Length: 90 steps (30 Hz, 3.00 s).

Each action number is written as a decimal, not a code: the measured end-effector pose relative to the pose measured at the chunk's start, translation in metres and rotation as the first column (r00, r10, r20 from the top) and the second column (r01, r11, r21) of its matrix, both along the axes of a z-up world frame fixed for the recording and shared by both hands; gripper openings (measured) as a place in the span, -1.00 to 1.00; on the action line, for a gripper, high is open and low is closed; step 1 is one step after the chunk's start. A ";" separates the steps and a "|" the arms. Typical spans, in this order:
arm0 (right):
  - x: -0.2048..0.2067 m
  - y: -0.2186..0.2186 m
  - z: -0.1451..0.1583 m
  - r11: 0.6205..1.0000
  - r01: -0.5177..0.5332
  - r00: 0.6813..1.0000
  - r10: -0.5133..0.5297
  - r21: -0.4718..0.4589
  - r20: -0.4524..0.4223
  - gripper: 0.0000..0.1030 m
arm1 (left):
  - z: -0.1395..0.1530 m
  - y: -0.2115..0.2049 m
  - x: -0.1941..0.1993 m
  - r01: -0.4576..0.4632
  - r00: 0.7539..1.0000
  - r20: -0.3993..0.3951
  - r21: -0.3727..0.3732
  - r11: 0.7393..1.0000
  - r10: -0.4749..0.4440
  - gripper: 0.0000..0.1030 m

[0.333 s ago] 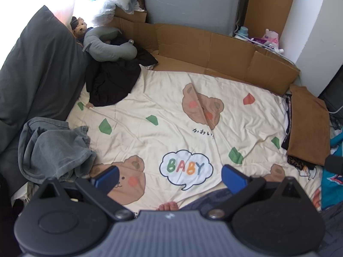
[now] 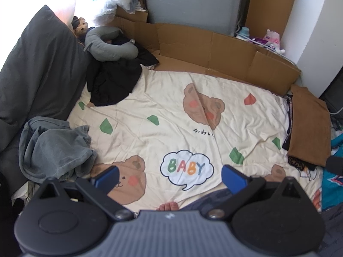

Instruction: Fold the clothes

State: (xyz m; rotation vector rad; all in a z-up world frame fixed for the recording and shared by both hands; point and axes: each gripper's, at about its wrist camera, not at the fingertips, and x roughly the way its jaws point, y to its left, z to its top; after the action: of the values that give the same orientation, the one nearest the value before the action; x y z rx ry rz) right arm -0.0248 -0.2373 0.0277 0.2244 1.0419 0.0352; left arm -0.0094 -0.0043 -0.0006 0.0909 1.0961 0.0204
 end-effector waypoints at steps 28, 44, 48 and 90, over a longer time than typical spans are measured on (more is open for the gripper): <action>-0.001 -0.006 0.000 1.000 0.017 1.000 -0.017 0.023 -0.016 0.98 | -0.002 0.007 0.010 -0.012 0.999 -0.039 -0.064 0.998 0.010 0.99; 0.002 -0.007 0.004 1.000 0.006 1.000 -0.006 0.009 0.000 0.98 | -0.003 0.019 0.016 -0.018 0.998 -0.063 -0.097 0.995 0.012 0.99; 0.003 -0.008 0.003 1.000 0.020 1.000 -0.020 0.011 -0.004 0.98 | -0.002 0.022 0.017 -0.002 0.998 -0.066 -0.119 0.993 -0.006 0.99; 0.026 0.016 0.009 0.999 0.022 0.995 -0.025 0.039 0.094 0.98 | 0.011 0.097 0.050 -0.030 0.999 0.029 -0.167 0.985 0.036 0.94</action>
State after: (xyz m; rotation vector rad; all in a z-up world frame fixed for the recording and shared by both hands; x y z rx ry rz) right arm 0.0011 -0.2215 0.0368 0.2673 0.9447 0.0440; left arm 0.0410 0.0924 0.0107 -0.0780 1.0632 -0.0403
